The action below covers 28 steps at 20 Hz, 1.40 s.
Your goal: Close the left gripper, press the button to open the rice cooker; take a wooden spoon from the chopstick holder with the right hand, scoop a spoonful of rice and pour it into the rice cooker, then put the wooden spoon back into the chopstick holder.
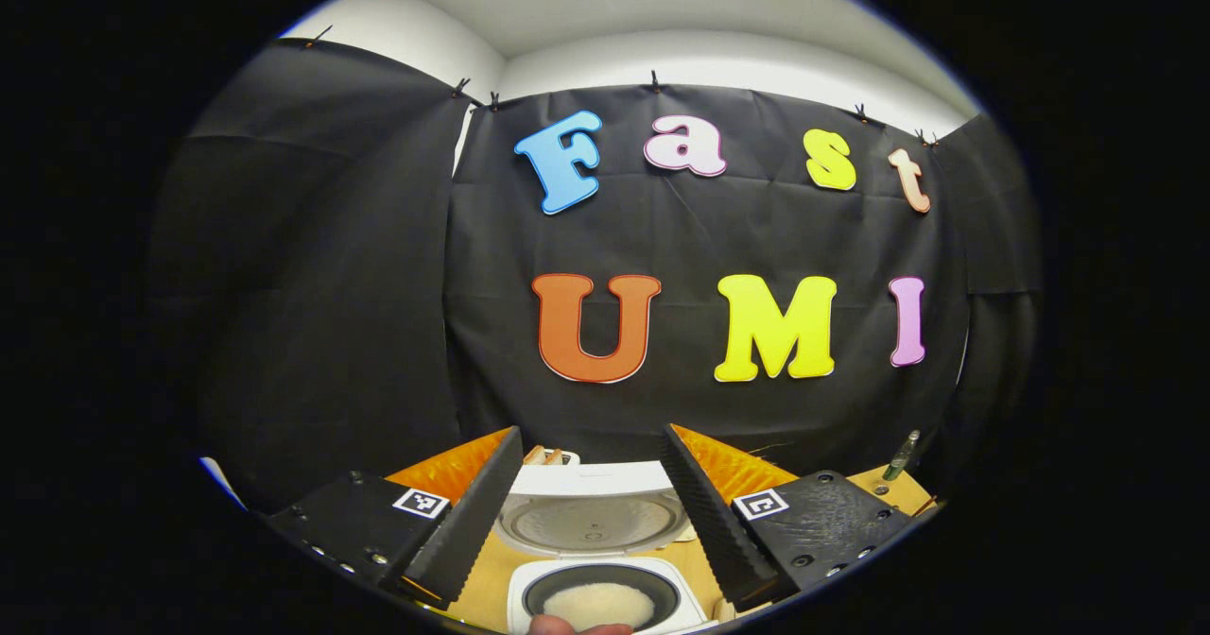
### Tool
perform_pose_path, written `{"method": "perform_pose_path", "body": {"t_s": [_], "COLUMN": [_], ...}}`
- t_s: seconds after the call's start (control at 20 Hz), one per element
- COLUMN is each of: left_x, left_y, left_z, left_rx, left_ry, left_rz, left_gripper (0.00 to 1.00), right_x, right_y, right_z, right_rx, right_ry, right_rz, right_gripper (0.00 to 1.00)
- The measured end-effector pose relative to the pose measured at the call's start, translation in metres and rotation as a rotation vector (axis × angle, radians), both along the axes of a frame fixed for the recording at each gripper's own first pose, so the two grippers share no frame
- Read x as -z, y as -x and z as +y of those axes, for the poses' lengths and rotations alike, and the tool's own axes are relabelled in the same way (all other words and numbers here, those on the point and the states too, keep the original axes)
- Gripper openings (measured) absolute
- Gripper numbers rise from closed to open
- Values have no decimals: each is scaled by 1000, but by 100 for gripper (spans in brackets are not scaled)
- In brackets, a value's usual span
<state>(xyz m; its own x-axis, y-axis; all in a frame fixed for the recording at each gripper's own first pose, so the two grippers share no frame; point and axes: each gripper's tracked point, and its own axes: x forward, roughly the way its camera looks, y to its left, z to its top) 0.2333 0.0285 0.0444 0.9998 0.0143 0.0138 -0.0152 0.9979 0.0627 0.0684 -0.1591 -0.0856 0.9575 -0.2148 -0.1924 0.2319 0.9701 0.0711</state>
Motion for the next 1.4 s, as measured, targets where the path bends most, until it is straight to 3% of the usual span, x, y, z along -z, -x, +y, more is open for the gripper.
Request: {"method": "perform_pose_path", "body": {"t_s": [0.25, 0.55, 0.75, 0.85, 0.9, 1.0, 1.4], "left_x": [15, 54, 76, 89, 87, 88, 108], "left_y": [-42, -81, -98, -96, -97, -92, -27], "left_z": [11, 7, 6, 10, 12, 10, 2], "left_rx": [-9, 2, -5, -27, -33, -34, -19], "left_ry": [3, 0, 60, 78, 69, 69, 95], "left_rz": [63, 179, 273, 335, 332, 356, 465], "left_gripper": [94, 94, 94, 94, 100, 96, 97], "right_x": [1, 11, 16, 17, 17, 16, 14], "right_y": [17, 36, 47, 51, 52, 48, 33], "right_z": [21, 7, -10, -16, -18, -18, 0], "right_rx": [9, 74, 125, 139, 141, 135, 19], "right_ry": [9, 39, 36, 38, 39, 36, 23], "right_rz": [10, 48, 66, 70, 70, 68, 41], "right_gripper": [99, 100, 99, 100, 99, 99, 99]}}
